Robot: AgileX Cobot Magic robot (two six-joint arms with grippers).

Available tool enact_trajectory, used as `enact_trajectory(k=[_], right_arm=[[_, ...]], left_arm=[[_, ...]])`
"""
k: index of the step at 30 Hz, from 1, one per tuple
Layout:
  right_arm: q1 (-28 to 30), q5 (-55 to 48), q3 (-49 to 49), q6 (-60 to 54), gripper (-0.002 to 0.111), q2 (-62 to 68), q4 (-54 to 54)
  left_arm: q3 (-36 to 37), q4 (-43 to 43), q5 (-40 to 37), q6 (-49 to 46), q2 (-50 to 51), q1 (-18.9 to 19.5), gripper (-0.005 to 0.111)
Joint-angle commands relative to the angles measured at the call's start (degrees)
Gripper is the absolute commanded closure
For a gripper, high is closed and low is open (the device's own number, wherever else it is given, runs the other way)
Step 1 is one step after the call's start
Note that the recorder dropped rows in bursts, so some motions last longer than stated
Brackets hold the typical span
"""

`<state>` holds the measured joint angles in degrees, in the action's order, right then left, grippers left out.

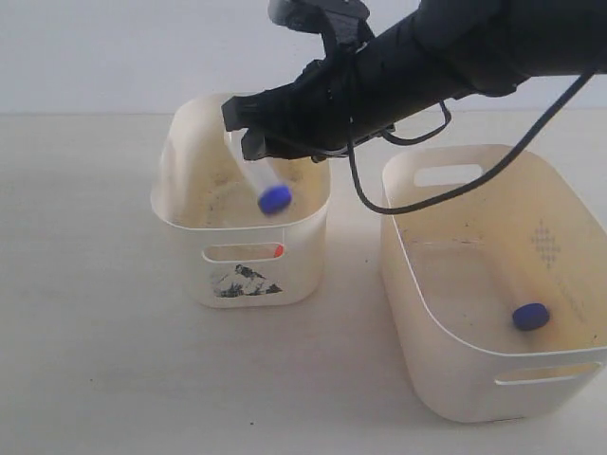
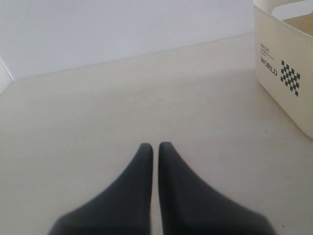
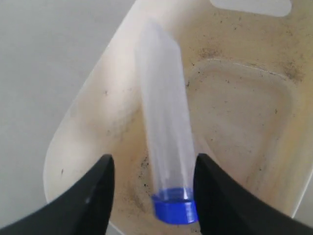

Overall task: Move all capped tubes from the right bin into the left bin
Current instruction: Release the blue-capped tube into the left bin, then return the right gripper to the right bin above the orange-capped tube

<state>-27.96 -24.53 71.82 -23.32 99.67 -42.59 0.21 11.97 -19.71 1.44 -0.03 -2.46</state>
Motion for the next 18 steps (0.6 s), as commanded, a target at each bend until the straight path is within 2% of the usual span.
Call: enact_trajectory(k=[1, 2, 3, 10, 13, 18], right_arm=[[0.0, 0.8, 0.4, -0.1, 0.093, -2.0, 0.0], [0.0, 0.8, 0.4, -0.6, 0.104, -2.4, 0.1], [0.0, 0.8, 0.4, -0.9, 0.108, -3.2, 0.4], [0.1, -1.6, 0.4, 2.9, 0.108, -8.0, 6.4], [0.1, -4.2, 0.4, 11.4, 0.108, -10.5, 16.8], [0.1, -15.4, 0.4, 34.4, 0.108, -14.7, 42.2]], left_arm=[[-0.2, -0.2, 0.2, 0.5, 0.0, -0.1, 0.102], [-0.2, -0.2, 0.2, 0.5, 0.0, -0.1, 0.102], [-0.2, -0.2, 0.2, 0.5, 0.0, -0.1, 0.102], [-0.2, -0.2, 0.2, 0.5, 0.0, -0.1, 0.102], [-0.2, -0.2, 0.2, 0.5, 0.0, -0.1, 0.102], [-0.2, -0.2, 0.2, 0.5, 0.0, -0.1, 0.102]])
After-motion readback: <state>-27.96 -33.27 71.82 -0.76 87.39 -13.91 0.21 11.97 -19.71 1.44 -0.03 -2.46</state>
